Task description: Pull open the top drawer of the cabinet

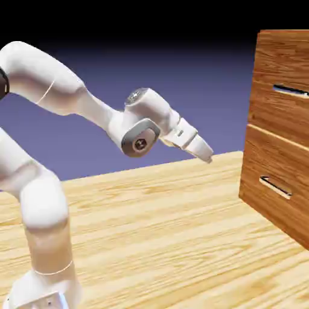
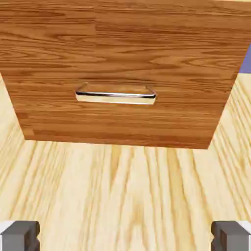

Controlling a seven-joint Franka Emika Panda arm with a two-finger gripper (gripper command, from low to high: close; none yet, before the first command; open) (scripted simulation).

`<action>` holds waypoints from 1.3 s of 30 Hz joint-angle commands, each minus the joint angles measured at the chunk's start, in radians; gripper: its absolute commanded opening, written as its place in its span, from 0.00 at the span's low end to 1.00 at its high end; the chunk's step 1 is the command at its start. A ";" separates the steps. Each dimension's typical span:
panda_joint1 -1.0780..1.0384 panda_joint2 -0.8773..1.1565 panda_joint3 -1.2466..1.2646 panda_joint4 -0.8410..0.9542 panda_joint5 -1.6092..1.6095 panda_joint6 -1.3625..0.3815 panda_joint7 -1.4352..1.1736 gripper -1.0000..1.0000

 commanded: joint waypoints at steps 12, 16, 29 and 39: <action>0.312 -0.137 -0.181 0.164 -0.393 -0.098 -0.522 0.50; 0.416 -0.182 -0.241 0.218 -0.524 -0.131 -0.696 0.50; 0.754 -0.331 -0.437 0.396 -0.949 -0.238 -1.261 0.50; 1.013 -0.445 -0.588 0.532 -1.276 -0.320 -1.696 0.50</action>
